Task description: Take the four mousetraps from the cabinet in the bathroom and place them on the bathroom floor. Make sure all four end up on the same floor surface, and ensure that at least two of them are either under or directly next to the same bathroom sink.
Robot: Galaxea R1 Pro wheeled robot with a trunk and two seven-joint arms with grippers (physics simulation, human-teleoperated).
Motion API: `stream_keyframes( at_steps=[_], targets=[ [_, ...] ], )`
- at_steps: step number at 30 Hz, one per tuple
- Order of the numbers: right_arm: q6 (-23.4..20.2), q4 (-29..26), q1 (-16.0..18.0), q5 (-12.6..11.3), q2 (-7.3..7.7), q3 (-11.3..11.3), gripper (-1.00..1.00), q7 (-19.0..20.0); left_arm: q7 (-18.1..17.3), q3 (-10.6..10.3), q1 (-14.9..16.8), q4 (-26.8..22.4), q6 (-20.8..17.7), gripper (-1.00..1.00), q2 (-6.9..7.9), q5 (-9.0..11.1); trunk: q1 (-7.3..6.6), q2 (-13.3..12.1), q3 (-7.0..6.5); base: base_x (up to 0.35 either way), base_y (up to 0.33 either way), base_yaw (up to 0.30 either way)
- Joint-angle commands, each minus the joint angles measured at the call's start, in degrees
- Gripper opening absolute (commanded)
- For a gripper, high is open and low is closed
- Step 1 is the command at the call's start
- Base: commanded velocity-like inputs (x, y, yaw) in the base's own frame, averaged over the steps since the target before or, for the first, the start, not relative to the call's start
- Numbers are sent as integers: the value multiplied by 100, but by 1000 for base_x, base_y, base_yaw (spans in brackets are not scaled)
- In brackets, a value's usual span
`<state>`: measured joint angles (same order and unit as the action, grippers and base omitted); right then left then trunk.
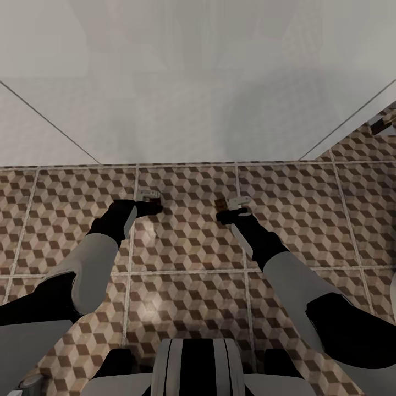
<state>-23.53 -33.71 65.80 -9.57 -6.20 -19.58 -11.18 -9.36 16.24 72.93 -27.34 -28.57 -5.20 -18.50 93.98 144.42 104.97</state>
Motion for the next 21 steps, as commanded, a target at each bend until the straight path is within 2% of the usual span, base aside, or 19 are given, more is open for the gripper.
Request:
stream_keyframes(
  at_steps=[1, 16, 21],
  targets=[
    [-20, -7, 3, -80, 5, -37, -100, -64, -57, 46, 2, -11, -25, -100, -7, -66, -1, 1, 3, 0, 0, 0],
    [-28, 0, 10, -77, 8, 10, -100, -68, -57, 46, 2, -8, -19, -100, -7, -66, -1, 1, 3, 0, 0, 0],
    [-28, -5, 12, 69, 12, 19, -100, -68, -61, 46, 2, -8, -17, -100, -13, -64, -1, 1, 3, 0, 0, 0]
  ],
)
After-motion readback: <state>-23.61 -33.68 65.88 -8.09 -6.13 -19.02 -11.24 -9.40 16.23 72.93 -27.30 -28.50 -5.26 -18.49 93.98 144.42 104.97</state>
